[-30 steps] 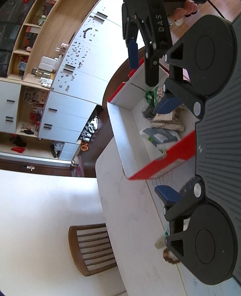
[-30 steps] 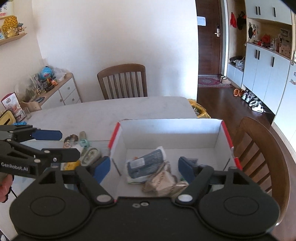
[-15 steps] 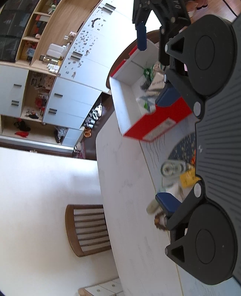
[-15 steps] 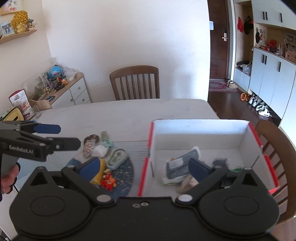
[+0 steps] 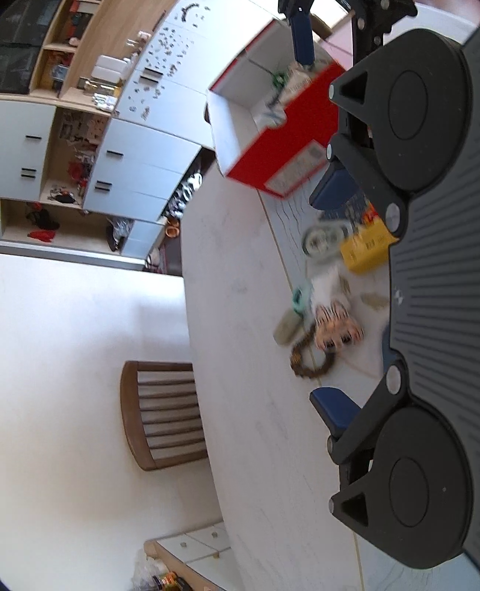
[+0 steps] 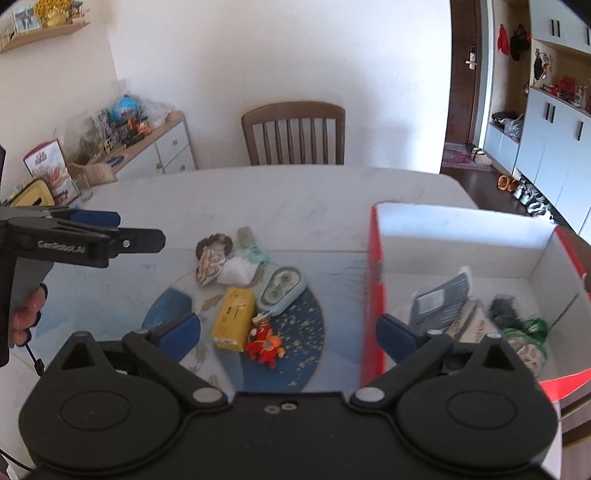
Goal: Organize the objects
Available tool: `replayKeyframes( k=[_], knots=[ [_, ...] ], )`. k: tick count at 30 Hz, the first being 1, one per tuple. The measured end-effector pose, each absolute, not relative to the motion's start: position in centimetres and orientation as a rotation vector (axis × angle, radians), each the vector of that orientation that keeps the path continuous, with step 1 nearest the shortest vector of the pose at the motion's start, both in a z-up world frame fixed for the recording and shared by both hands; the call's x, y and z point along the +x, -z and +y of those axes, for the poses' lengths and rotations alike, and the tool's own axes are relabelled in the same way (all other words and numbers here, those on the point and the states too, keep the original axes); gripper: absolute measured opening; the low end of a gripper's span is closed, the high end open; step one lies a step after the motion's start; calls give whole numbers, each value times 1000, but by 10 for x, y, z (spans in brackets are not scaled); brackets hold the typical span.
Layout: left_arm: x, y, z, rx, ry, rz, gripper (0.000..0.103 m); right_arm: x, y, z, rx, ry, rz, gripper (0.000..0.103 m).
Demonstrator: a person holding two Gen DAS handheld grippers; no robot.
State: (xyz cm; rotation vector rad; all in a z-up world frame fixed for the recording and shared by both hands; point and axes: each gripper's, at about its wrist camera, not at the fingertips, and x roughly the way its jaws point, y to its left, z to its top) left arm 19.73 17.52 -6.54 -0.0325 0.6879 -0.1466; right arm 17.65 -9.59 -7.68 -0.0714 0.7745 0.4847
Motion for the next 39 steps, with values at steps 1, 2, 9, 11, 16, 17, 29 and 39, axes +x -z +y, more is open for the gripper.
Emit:
replayKeyframes(
  k=[1, 2, 9, 11, 16, 17, 29, 39],
  knots=[
    [199, 70, 178, -31, 143, 692, 103, 176, 79, -92, -77, -487, 782, 101],
    [200, 75, 181, -29, 139, 697, 103, 176, 82, -88, -83, -492, 788, 101],
    [212, 100, 191, -23, 142, 728, 103, 176, 98, -66, -123, -505, 830, 100],
    [217, 107, 191, -13, 139, 727, 103, 177, 103, -61, -129, -508, 838, 99],
    [232, 122, 192, -25, 133, 749, 103, 182, 112, -45, -149, -518, 852, 96],
    [233, 125, 193, -30, 135, 749, 103, 184, 114, -41, -153, -519, 854, 95],
    [259, 150, 194, -19, 103, 772, 102, 209, 141, 0, -219, -530, 883, 81],
    [272, 160, 196, -65, 128, 813, 77, 226, 155, 18, -224, -529, 916, 64]
  ],
)
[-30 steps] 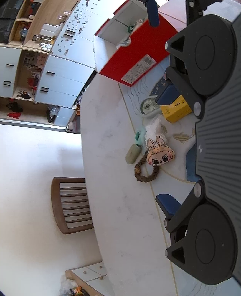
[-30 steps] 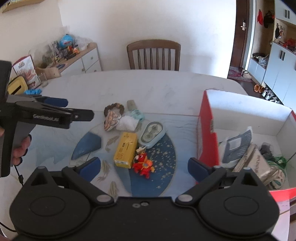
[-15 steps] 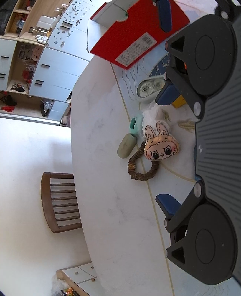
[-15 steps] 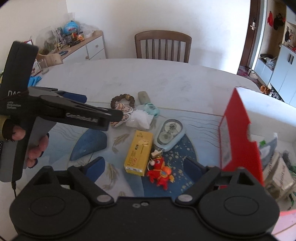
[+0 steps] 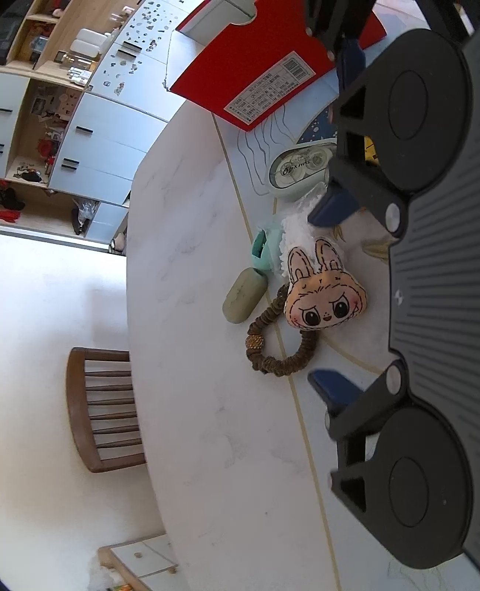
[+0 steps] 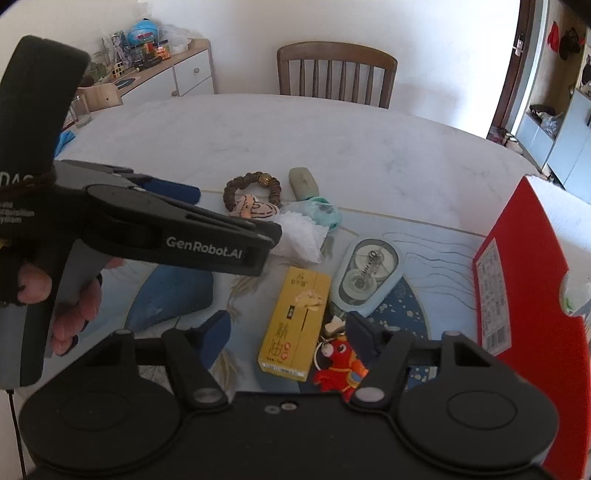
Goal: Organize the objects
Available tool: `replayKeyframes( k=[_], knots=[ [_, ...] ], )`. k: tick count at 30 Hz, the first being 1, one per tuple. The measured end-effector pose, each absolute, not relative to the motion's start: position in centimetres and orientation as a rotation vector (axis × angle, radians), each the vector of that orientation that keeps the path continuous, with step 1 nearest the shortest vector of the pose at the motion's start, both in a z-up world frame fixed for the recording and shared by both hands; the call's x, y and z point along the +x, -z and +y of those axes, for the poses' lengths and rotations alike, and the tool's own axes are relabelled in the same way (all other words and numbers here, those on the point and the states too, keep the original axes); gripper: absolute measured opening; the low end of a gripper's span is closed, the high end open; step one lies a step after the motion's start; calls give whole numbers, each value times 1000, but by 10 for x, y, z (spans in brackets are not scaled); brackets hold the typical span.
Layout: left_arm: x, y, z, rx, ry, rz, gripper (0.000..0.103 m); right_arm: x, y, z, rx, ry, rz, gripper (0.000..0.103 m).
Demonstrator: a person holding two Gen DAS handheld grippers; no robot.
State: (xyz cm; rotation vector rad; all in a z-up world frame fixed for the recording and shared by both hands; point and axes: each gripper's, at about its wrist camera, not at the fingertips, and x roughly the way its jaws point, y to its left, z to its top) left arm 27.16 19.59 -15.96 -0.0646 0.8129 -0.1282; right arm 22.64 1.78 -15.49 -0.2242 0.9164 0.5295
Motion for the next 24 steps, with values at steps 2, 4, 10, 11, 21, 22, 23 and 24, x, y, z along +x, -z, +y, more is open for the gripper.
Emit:
replayKeyframes(
  k=[2, 4, 10, 11, 21, 22, 23, 24],
  knots=[
    [273, 161, 197, -76, 132, 822, 71, 229, 156, 18, -209, -525, 928, 59],
    [272, 162, 197, -84, 135, 827, 66, 231, 158, 19, -206, -522, 937, 56],
    [273, 160, 196, -98, 145, 829, 51, 234, 163, 22, -225, -498, 944, 42],
    [273, 160, 197, -100, 147, 831, 50, 234, 163, 22, -226, -493, 943, 38],
    [264, 149, 191, -59, 157, 812, 32, 230, 157, 23, -219, -482, 916, 29],
    [262, 148, 191, -56, 159, 810, 31, 228, 156, 22, -215, -482, 910, 29],
    [261, 146, 190, -53, 160, 809, 28, 227, 153, 21, -211, -484, 904, 29],
    [259, 145, 190, -49, 163, 807, 26, 225, 151, 20, -207, -484, 899, 29]
  ],
)
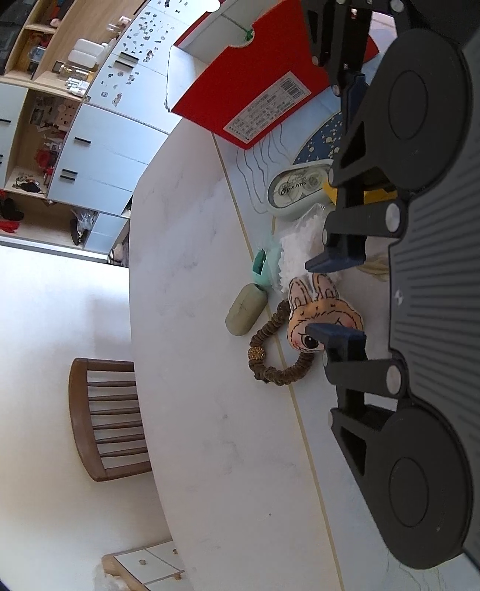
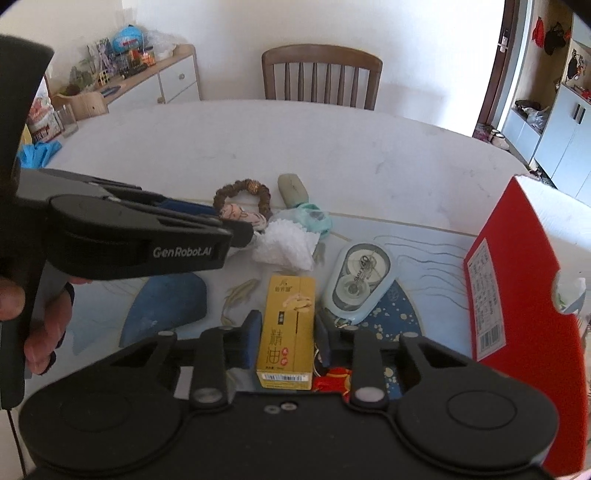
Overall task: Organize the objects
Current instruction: 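Grasp the bunny keychain with the left tool while the right tool grasps the yellow box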
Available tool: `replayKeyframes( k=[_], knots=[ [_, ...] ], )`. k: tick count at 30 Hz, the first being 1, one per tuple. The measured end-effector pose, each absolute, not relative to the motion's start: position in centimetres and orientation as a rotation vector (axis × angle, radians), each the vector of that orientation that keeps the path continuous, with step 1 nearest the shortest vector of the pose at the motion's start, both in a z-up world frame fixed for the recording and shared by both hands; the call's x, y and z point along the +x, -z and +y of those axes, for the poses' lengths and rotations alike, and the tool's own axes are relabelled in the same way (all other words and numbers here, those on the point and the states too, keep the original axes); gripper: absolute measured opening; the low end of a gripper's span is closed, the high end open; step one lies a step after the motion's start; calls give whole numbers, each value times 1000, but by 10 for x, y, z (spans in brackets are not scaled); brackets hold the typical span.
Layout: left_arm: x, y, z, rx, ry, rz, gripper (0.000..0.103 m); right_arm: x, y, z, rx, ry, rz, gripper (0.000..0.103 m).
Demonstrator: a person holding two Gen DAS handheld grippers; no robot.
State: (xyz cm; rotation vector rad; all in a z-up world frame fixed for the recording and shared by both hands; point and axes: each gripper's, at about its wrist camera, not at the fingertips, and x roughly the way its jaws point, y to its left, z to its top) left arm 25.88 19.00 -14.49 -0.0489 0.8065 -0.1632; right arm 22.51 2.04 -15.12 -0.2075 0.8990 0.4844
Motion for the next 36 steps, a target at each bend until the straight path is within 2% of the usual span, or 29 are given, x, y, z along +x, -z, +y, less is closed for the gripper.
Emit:
replayKeyframes(
  k=[4, 11, 13, 14, 15, 17, 31, 33, 36],
  knots=[
    [252, 140, 186, -21, 167, 809, 20, 218, 141, 14, -186, -486, 882, 29],
    [249, 135, 189, -43, 161, 802, 21, 203, 126, -3, -142, -487, 864, 29],
    [251, 135, 189, -40, 161, 814, 30, 198, 122, -9, -126, -484, 863, 29],
    [252, 136, 189, -41, 162, 820, 43, 197, 120, -12, -117, -481, 864, 29],
    [253, 137, 190, -44, 160, 819, 61, 195, 118, -15, -110, -478, 865, 29],
    [254, 138, 192, -55, 147, 805, 72, 191, 114, -20, -99, -473, 860, 29],
    [283, 164, 197, -148, 131, 912, 70, 174, 103, -46, -55, -423, 841, 29],
    [285, 165, 200, -177, 131, 923, 59, 172, 102, -50, -48, -415, 842, 29],
    [285, 166, 201, -175, 128, 924, 54, 169, 102, -54, -43, -406, 842, 30]
  ],
)
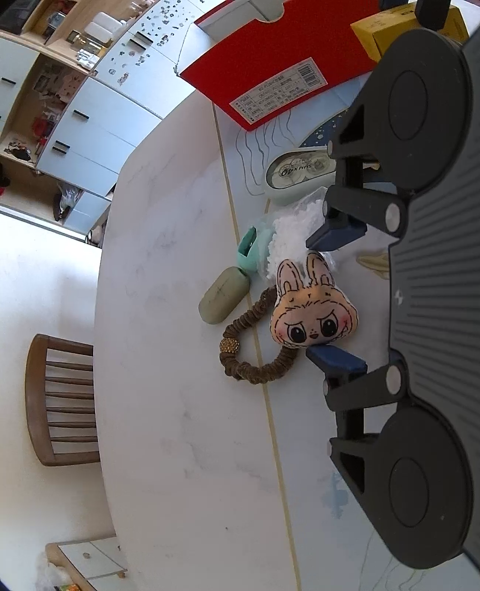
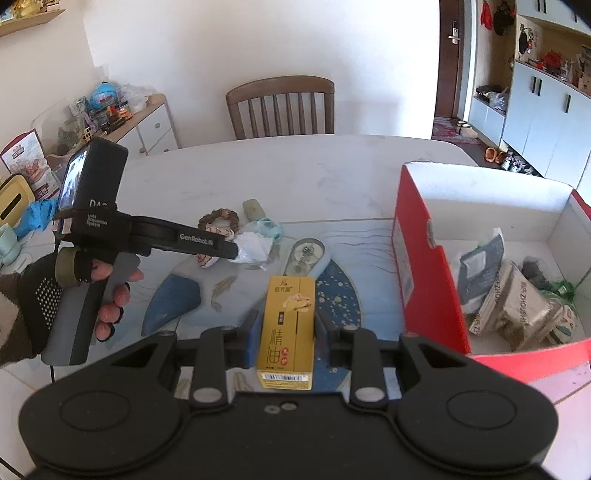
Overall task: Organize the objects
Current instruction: 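Grasp the bunny keychain with the left tool while the right tool grasps the yellow box, then carry the bunny keychain and yellow box into the red shoebox with both tools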
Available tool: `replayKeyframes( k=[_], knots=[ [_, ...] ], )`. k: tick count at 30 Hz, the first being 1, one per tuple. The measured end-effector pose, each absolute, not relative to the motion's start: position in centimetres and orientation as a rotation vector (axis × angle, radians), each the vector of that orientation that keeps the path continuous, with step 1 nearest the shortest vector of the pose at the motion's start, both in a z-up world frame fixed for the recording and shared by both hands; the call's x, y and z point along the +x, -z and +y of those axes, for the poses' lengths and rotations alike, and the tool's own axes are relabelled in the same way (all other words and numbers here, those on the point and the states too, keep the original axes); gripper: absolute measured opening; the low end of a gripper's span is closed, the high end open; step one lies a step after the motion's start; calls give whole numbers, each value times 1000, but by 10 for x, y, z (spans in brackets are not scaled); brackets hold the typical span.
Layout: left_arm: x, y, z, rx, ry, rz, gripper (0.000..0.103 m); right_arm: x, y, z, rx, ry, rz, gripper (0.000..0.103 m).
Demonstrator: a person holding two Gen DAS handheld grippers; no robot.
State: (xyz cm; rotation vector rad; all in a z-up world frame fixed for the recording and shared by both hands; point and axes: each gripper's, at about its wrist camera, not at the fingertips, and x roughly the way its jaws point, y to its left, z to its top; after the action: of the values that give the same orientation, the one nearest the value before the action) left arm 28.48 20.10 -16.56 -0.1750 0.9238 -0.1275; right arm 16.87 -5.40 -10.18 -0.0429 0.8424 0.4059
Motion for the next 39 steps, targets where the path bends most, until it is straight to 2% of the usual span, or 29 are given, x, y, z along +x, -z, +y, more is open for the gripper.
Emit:
replayKeyframes(
  k=[5, 20, 31, 39],
  knots=[
    [280, 162, 200, -154, 120, 904, 50, 167, 101, -59, -37, -397, 839, 29],
    [240, 111, 186, -155, 112, 875, 50, 166, 74, -93, -14, -423, 789, 30],
    [217, 58, 122, -120, 192, 839, 50, 175, 52, -150, 24, -430, 740, 30],
    [221, 44, 57, -77, 245, 833, 50, 189, 48, -198, 35, -425, 721, 29]
  ],
)
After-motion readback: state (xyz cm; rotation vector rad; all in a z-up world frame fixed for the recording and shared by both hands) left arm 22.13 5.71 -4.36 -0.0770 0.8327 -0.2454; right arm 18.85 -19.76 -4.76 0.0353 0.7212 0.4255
